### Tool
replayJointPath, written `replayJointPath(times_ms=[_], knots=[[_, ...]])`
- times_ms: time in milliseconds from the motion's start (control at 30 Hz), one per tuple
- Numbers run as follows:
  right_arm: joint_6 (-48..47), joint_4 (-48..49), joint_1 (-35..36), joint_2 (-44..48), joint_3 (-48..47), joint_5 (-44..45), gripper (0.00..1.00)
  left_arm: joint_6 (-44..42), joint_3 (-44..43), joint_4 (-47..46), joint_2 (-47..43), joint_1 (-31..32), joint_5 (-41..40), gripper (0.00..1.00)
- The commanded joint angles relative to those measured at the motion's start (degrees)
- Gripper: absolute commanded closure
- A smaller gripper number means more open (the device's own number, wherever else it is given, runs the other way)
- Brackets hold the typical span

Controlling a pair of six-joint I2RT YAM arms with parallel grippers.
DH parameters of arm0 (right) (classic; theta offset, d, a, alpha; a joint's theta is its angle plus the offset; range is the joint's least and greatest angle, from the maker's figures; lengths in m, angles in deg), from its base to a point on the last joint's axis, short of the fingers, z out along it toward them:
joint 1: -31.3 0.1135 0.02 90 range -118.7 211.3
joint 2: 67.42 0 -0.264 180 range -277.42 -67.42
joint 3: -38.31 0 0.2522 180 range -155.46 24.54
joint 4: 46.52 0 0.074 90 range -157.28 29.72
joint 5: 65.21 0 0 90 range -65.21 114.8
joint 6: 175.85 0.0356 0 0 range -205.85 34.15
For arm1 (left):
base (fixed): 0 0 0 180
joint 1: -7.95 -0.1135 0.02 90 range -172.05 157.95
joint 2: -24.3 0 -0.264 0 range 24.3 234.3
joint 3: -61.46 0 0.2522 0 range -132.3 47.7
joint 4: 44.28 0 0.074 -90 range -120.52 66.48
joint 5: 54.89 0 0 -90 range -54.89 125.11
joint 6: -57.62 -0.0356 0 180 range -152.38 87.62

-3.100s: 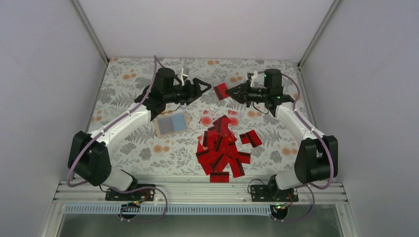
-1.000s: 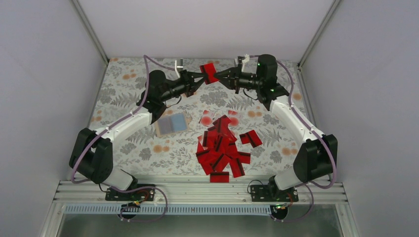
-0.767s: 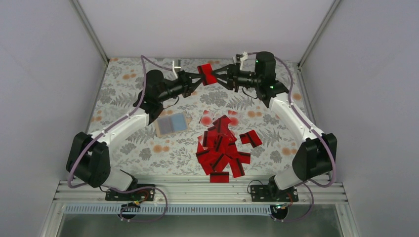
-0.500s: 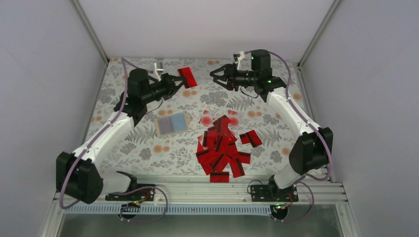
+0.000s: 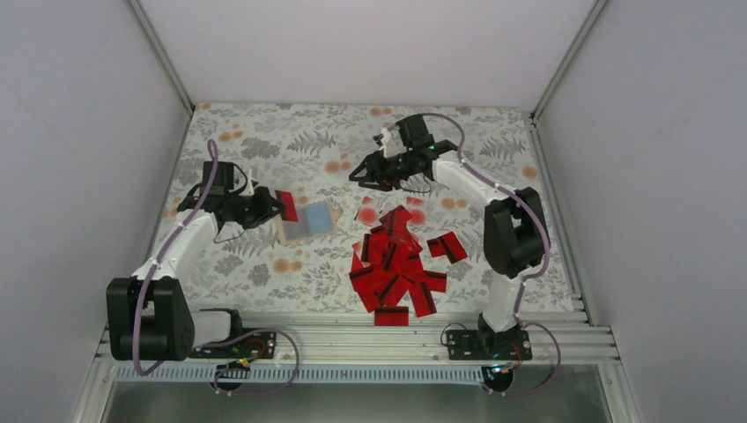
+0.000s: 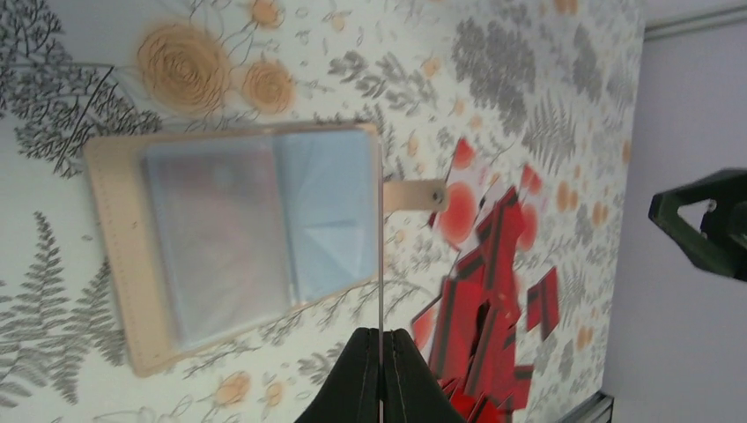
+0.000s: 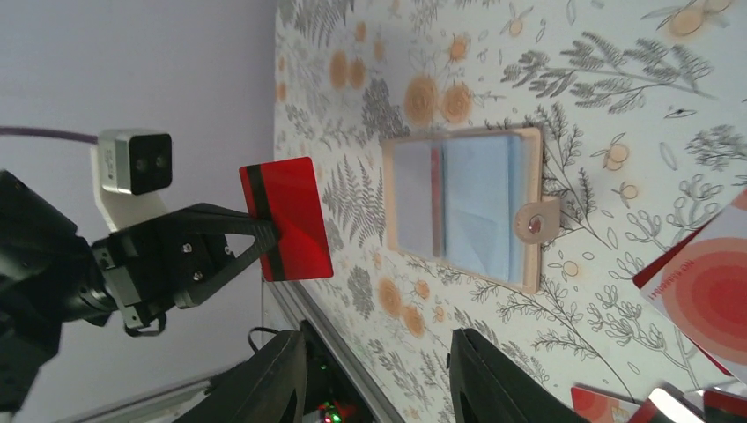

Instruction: Put the credit cards into the card holder

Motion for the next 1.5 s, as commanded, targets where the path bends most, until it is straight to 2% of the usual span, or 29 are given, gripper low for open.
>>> replayJointPath(times_ms=[0,200,467,667,1167,1467], knots=[[-6.46,-3.82,3.15,-3.13,-4.76,0.64,0.58,-11.15,1.45,6.28,2.30,-2.49,5.77,0.98],[-8.29,-5.49,5.53,-7.08,-7.67,0.46,0.58,-13.72,4.04,2.87,6.29,-3.03,8.79,0.98],[-11.27,-9.11,7.67,-12.46,-12.50,-0.70,0.64,-16.02,3.00,0.03,14.05,-3.04,11.18,0.98],[-11.62,-9.81,9.00,-15.05,-14.69,-0.94,0.64,-16.97,2.73,-1.10,17.41,-3.04,12.35,0.98],[-11.61,-10.54,9.75,-21.50,-20.65,-3.05,0.64,-17.31,4.63,-1.69,19.22,-2.62,17.09,0.98],[-12.04,-10.75,9.71,-22.74,-21.05,-3.32,0.65,-17.40,5.24,-1.97,20.58,-2.24,17.21,0.97]])
